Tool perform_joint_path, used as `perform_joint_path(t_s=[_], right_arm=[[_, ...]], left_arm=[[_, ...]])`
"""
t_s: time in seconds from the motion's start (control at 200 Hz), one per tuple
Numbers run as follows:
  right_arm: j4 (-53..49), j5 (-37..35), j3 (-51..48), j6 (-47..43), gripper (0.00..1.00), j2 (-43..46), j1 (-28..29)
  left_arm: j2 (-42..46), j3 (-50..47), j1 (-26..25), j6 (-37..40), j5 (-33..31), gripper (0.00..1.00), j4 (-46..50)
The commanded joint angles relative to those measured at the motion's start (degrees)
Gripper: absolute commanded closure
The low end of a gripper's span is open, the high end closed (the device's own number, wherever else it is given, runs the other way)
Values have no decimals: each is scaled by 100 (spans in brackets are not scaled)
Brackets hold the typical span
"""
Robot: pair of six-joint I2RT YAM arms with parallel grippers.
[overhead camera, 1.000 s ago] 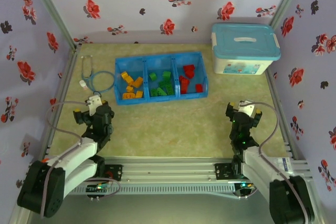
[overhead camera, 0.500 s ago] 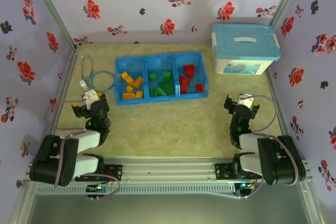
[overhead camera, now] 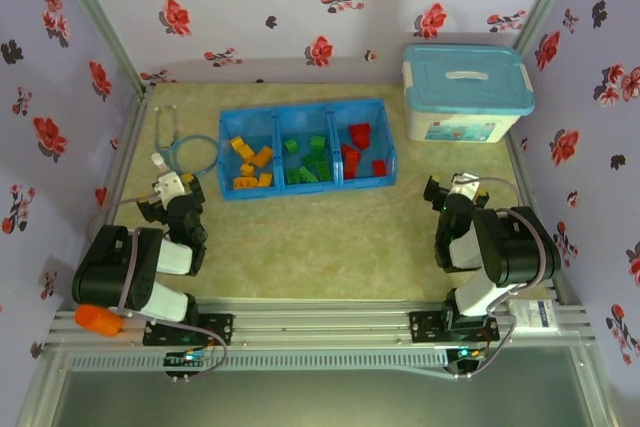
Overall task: Sort the legos into containers by color
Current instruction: Reset both arms
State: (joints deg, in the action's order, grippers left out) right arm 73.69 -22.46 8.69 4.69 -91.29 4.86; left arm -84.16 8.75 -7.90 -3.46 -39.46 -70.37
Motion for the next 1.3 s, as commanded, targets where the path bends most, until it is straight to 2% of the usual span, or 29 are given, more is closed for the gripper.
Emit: perform_joint_path(t_s=[0.0, 0.16, 0.23, 0.345, 0.375, 0.435, 0.485, 1.005, 1.085, 1.215, 1.295], right_arm=[[562, 54, 9, -58, 1, -86, -20], [56, 55, 226, -65, 1, 20, -21], [-653, 110, 499, -51, 1, 165, -21], [-2251, 286, 1334, 0, 1, 164, -84], [-2311, 659, 1359, 98, 1, 172, -250], [-2385, 745, 1376, 175, 1, 202, -337], [-2273, 756, 1325, 164, 1, 195, -337], [-2258, 786, 1319, 150, 1, 211, -337], [-2324, 979, 1360, 102, 1, 195, -337], [-2370, 1709, 1393, -37, 1, 188, -432], [-2363, 1791, 1392, -16, 1, 194, -472]], left_arm=[[-89, 15, 6, 125, 532, 0, -422], [-435, 211, -204, 886, 1469, 0, -393], [-760, 294, -39, 847, 1871, 0, -528], [-620, 662, 86, 690, 1901, 0, 317], [-562, 796, 162, 593, 1964, 0, 766], [-479, 1302, 457, 275, 2236, 0, 1682], [-421, 1314, 754, 12, 2660, 0, 1840], [-440, 1296, 702, 48, 2592, 0, 1772], [-436, 1296, 702, 48, 2584, 0, 1772], [-438, 1300, 707, 52, 2590, 0, 1772], [-436, 1304, 707, 56, 2593, 0, 1777]])
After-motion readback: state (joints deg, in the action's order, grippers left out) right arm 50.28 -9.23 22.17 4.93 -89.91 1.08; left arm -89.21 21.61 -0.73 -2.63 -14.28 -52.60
